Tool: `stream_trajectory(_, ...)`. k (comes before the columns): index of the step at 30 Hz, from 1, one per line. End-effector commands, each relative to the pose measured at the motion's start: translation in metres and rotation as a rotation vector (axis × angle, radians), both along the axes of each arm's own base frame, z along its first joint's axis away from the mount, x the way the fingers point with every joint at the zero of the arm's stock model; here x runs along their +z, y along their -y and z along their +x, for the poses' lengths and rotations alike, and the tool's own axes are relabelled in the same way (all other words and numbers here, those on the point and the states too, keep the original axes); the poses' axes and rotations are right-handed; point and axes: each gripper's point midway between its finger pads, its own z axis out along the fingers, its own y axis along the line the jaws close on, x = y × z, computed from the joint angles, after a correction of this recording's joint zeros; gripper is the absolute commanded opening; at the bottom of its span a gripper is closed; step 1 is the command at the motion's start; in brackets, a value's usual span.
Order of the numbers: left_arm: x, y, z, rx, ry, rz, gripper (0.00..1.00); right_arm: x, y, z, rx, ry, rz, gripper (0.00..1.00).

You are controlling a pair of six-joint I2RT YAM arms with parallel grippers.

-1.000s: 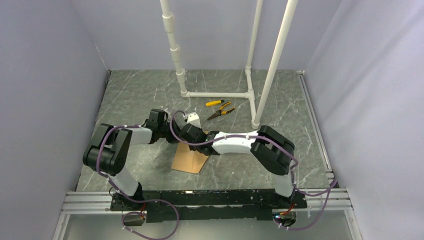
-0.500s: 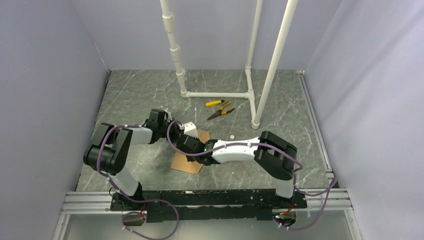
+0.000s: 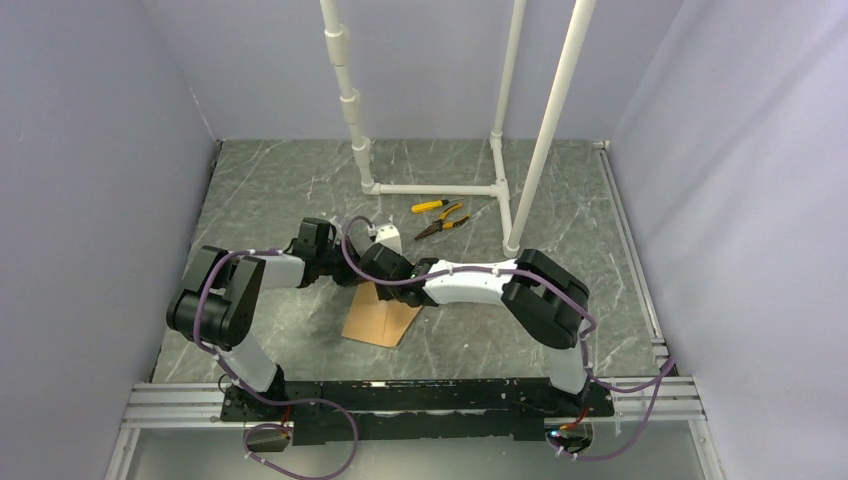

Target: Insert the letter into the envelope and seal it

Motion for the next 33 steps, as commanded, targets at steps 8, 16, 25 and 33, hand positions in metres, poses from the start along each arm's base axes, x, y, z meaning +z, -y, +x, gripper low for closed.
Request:
stream_trajectory(8,-0.074,-0.045,-0.059,0.034,-0.245,0.269,0.02,-0.023,0.003,-0.067,0.104,-0.098,-0.097,0.00)
stream_trajectory(16,-0.075,-0.044,-0.061,0.034,-0.252,0.257,0.02,-0.031,0.024,-0.067,0.005,-0.151,-0.129,0.00)
stream_trajectory(25,-0.070,-0.044,-0.057,0.030,-0.235,0.266,0.02,-0.035,0.031,-0.016,-0.061,-0.091,-0.142,0.00)
stream_trajectory(33,-0.069,-0.045,-0.056,0.031,-0.236,0.267,0.02,-0.026,0.012,-0.013,-0.037,-0.083,-0.093,0.00)
